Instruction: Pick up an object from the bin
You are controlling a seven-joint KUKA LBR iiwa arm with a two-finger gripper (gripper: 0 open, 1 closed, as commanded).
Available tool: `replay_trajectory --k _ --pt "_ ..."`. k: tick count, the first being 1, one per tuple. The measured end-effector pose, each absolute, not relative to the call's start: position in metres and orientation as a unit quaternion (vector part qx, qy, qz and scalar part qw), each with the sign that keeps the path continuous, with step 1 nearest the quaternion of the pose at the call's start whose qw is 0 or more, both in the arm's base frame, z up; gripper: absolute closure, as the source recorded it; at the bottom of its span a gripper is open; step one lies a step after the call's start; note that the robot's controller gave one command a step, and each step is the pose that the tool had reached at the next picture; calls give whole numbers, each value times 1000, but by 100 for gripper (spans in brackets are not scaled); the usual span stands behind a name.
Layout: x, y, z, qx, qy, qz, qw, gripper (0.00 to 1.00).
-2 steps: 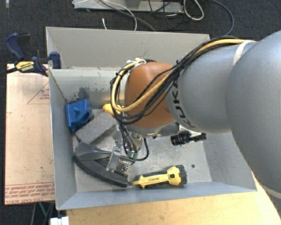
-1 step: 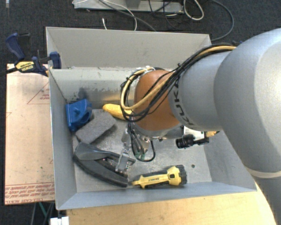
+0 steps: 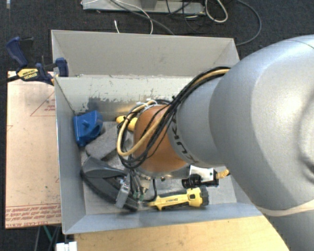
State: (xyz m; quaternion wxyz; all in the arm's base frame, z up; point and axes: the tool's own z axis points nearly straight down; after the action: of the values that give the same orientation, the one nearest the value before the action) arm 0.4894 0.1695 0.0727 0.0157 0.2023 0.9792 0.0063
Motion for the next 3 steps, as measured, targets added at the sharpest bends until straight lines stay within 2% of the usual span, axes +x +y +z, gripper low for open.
replay_trajectory --k 1,3 --pt "580 172 75 250 968 5 9 100" --pt "580 171 80 250 968 5 10 100"
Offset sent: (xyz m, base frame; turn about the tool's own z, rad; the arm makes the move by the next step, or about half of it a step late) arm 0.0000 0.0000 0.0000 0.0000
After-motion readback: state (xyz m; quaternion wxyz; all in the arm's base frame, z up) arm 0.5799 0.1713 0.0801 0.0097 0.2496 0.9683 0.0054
